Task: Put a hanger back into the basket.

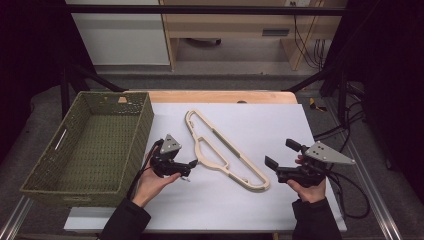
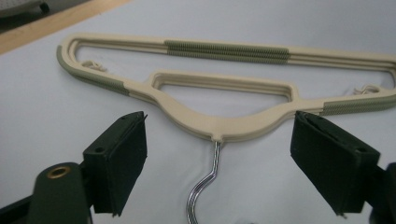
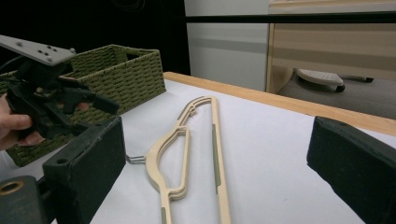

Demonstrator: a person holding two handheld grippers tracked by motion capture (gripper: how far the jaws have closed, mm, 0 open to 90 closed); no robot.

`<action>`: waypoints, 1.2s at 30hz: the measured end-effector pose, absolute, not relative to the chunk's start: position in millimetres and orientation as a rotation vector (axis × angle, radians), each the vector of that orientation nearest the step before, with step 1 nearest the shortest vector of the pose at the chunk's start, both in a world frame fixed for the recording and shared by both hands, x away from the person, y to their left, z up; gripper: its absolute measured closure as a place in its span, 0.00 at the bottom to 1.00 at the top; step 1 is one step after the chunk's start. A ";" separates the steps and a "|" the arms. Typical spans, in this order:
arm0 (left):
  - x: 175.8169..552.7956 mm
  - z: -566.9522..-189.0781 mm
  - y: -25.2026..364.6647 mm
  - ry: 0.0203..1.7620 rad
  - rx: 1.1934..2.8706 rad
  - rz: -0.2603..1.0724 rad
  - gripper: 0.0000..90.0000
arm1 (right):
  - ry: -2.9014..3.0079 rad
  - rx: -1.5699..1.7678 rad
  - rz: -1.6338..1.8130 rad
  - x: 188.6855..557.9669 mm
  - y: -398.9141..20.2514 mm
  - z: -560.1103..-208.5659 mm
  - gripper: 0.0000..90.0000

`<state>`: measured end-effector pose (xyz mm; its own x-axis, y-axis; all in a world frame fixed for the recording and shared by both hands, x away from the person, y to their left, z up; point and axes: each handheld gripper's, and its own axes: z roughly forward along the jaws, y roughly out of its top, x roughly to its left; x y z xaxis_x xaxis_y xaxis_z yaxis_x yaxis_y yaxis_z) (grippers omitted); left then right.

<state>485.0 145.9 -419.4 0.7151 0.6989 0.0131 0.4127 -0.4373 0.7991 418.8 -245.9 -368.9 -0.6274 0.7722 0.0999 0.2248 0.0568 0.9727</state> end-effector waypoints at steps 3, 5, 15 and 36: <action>487.9 -425.2 143.4 0.844 2.100 0.431 0.25 | 1.889 0.992 1.598 419.1 -245.5 -369.2 0.06; 490.8 -431.8 140.2 0.842 2.119 0.417 0.31 | 1.889 0.983 1.598 419.6 -245.8 -369.6 0.06; 502.9 -454.3 130.2 0.848 2.200 0.387 0.52 | 1.898 0.989 1.593 420.7 -243.9 -370.9 0.06; 515.5 -472.7 129.5 0.846 2.246 0.270 0.93 | 1.926 0.992 1.584 423.0 -241.0 -374.1 0.07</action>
<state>515.5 129.5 -472.7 0.7638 0.6434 -0.0510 0.4952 -0.5334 0.6858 423.0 -241.0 -374.1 -0.6375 0.7644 0.0965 0.2423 0.0800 0.9669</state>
